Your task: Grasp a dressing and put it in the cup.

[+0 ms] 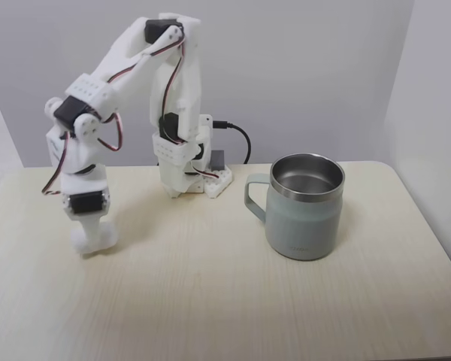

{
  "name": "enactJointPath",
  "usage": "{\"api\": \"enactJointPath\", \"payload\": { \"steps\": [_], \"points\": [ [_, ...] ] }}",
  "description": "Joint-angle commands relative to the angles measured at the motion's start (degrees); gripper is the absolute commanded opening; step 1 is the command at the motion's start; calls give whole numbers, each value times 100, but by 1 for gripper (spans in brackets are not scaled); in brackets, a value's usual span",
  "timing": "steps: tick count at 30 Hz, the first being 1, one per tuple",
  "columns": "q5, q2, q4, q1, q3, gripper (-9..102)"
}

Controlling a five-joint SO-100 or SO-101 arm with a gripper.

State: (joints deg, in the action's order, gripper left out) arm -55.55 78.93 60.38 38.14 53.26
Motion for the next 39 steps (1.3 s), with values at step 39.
{"api": "enactJointPath", "payload": {
  "steps": [39],
  "points": [
    [4307, -923, 3401, -8728, 4447, -3]
  ]
}}
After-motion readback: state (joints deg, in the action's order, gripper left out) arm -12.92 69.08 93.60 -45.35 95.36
